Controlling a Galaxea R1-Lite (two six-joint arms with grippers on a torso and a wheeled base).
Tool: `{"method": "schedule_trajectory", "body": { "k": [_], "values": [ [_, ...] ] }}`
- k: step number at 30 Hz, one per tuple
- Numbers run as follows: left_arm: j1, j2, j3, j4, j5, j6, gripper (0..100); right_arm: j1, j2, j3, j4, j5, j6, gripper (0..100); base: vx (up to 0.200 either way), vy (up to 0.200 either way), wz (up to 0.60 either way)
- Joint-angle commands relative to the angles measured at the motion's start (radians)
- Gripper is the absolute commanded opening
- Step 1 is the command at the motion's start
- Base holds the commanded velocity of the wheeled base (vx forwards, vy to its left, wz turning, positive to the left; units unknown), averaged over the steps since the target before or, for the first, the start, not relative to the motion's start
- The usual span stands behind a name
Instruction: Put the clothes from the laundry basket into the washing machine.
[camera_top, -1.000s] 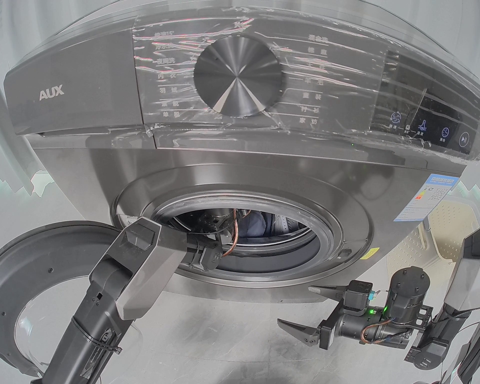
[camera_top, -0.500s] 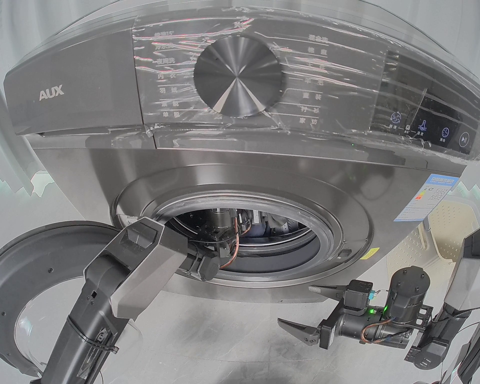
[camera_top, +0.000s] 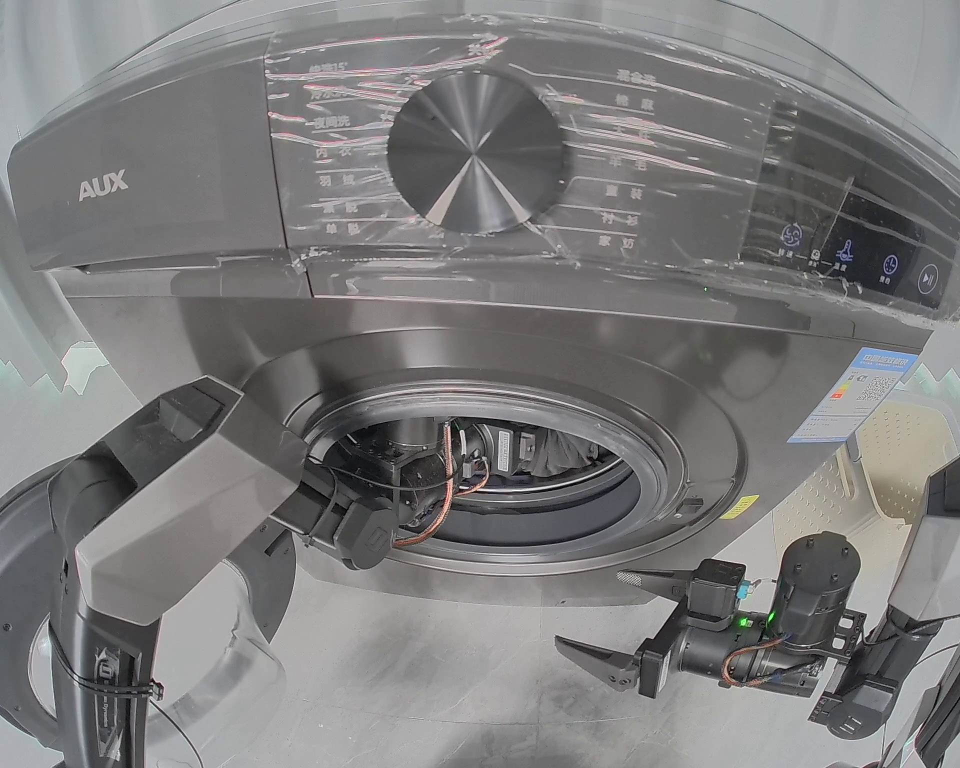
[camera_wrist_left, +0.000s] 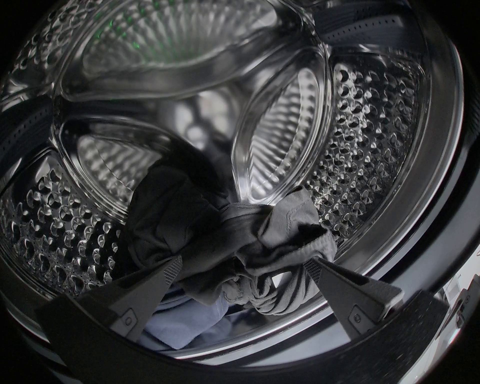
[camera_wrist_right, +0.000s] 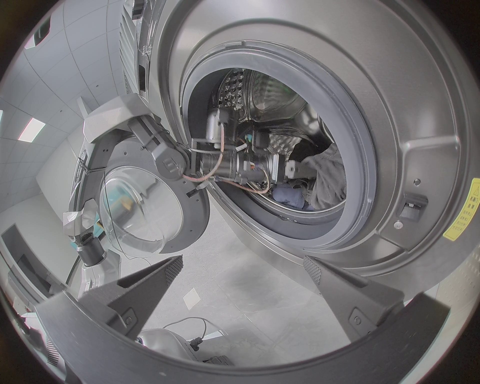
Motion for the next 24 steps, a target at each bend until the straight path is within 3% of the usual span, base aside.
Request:
{"method": "schedule_trajectory", "body": {
  "k": [1, 11, 16, 19, 24],
  "values": [
    [-0.002, -0.015, -0.013, -0.011, 0.015, 0.000, 100, -0.001, -0.001, 0.000, -0.001, 0.000, 0.000, 100, 0.000, 0.000, 0.00],
    [-0.005, -0.009, -0.022, -0.092, 0.020, -0.006, 100, -0.006, -0.001, -0.004, -0.001, 0.000, 0.000, 100, 0.000, 0.000, 0.00],
    [-0.018, -0.035, 0.083, -0.132, 0.018, 0.000, 100, -0.009, -0.003, -0.002, -0.001, 0.000, 0.000, 100, 0.000, 0.000, 0.00],
    [-0.049, -0.046, 0.222, -0.226, 0.020, 0.000, 100, -0.010, -0.009, 0.000, -0.001, 0.002, 0.000, 100, 0.000, 0.000, 0.00],
    [-0.071, -0.037, 0.327, -0.345, 0.040, 0.002, 100, -0.010, -0.009, 0.006, -0.001, 0.002, 0.000, 100, 0.000, 0.000, 0.00]
  ]
}}
